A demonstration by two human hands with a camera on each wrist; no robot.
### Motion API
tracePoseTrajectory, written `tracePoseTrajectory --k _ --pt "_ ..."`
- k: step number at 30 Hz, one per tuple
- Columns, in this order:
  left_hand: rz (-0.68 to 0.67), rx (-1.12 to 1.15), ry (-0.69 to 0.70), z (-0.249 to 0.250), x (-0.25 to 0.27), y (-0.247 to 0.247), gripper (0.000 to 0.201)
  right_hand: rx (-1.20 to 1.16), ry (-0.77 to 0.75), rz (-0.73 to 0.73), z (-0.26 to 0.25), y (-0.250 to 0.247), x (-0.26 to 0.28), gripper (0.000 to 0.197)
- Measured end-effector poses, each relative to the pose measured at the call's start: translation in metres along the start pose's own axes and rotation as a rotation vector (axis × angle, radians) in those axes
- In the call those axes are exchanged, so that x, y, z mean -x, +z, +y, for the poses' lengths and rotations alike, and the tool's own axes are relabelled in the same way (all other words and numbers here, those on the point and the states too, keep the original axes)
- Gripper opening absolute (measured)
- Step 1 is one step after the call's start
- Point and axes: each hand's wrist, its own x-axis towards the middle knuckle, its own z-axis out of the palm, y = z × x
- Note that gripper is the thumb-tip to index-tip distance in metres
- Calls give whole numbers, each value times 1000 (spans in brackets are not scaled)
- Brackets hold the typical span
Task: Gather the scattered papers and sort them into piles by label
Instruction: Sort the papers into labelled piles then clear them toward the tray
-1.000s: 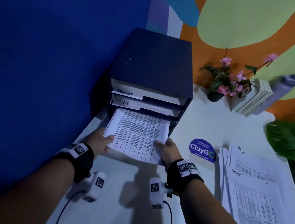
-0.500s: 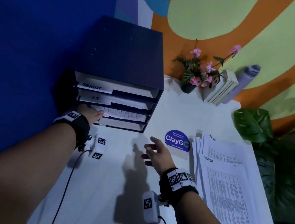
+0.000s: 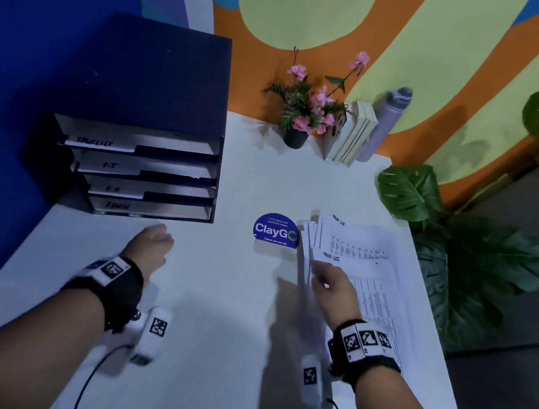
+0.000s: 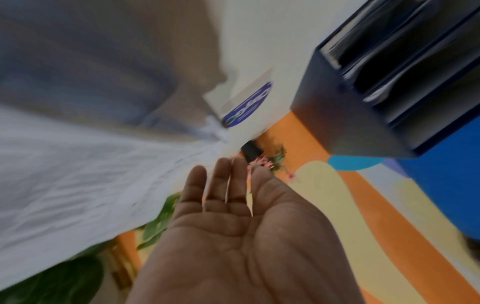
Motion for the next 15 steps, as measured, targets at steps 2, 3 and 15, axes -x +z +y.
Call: tracePoseTrajectory --k 2,3,15 --pt "-121 -55 -80 -30 20 27 43 107 28 87 28 -31 -3 35" --pt "-140 -100 -90 -40 31 42 45 163 40 128 44 -44 -6 37" --pt "-315 -339 -137 -55 69 179 49 364 411 -27 153 -98 -35 72"
